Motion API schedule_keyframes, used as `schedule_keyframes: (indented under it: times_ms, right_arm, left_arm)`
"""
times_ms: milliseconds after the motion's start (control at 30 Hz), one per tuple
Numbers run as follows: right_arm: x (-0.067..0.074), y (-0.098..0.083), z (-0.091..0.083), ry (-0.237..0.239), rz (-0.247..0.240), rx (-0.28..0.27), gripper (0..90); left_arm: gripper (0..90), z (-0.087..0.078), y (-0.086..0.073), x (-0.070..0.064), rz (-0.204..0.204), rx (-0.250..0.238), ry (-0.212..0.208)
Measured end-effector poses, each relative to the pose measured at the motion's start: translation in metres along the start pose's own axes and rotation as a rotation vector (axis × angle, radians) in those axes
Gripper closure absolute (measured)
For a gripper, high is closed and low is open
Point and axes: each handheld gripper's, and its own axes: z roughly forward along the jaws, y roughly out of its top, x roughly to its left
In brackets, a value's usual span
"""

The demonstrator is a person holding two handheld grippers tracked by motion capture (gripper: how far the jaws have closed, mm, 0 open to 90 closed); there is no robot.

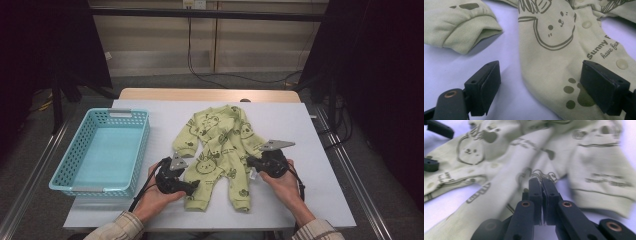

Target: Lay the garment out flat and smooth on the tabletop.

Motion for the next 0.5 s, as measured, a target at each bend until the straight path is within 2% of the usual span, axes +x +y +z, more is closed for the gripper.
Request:
schedule_keyframes:
  times_ms: [67,100,200,267,333,400,467,500]
  right_arm:
    - [-0.009,0.0,-0.005,-0.04,0.0,-0.007,87.7]
    - [-0.014,0.0,-0.008,-0.036,0.013,-0.016,87.8]
    - [-0.023,0.0,-0.013,-0.065,0.008,-0.018,87.8]
    - [-0.026,-0.002,-0.011,-0.074,-0.003,-0.003,87.7]
    - [-0.026,-0.006,-0.007,-0.057,0.013,0.012,86.3]
    - [-0.022,-0.007,-0.006,-0.042,0.009,0.005,77.7]
    - [-0.019,-0.008,-0.008,-0.019,-0.008,-0.017,69.2]
    - [-0.017,-0.009,-0.008,-0.025,-0.004,-0.017,63.9]
  left_arm:
    - [16.6,0.0,0.0,0.0,-0.001,0.0,0.002]
    - [16.6,0.0,0.0,0.0,0.0,0.0,0.002]
    - [16.6,0.0,0.0,0.0,0.001,-0.001,0.001]
    - [16.6,0.0,0.0,0.0,0.002,-0.002,0.003]
    - [16.7,0.0,0.0,0.0,0.006,-0.003,0.004]
    - [16.7,0.0,0.0,0.0,0.002,-0.003,-0.006]
    - [16.7,-0.001,0.0,0.0,0.019,-0.011,-0.015]
    - [16.7,-0.001,0.0,0.0,0.018,-0.019,-0.019]
